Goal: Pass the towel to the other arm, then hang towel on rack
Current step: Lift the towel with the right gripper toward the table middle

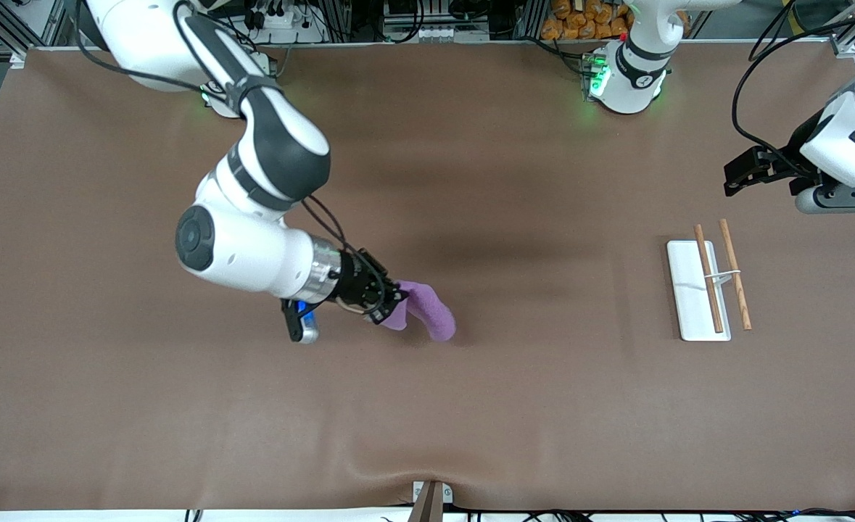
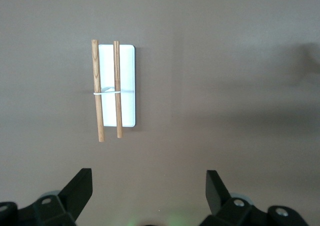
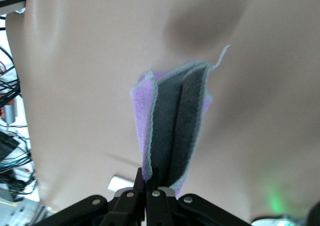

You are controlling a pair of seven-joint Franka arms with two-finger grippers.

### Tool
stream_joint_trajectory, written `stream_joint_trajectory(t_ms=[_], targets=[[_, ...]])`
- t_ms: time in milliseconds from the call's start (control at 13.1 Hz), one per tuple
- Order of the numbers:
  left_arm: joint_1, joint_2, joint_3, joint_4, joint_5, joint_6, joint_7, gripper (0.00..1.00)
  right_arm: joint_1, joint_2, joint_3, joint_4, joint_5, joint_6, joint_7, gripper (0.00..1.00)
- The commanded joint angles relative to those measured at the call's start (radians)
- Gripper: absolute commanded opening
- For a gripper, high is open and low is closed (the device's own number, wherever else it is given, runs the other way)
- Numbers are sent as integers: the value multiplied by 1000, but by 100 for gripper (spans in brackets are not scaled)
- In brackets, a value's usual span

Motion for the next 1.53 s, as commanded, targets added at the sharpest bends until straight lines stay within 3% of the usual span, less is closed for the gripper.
stream_joint_trajectory(t_ms=[0, 305, 535, 764, 1069, 1451], targets=[[2, -1, -1, -4, -49, -23, -4, 100, 33, 2, 2, 33, 16, 63, 155, 0], [-5, 9, -1, -4, -53, -23, -11, 100, 116, -1, -1, 33, 13, 158, 402, 0], [-18, 28, -4, 2, -55, -17, -24, 100, 201, 1, -20, 33, -1, 330, 563, 0], [-28, 37, -2, 3, -101, -3, -56, 100, 201, 8, -17, 31, -1, 365, 596, 0], [-67, 51, -4, 11, -147, 75, -190, 100, 219, 27, -17, 28, -1, 526, 704, 0], [-145, 138, -4, 91, -197, 143, -376, 100, 240, 31, -26, 27, -7, 534, 726, 0]])
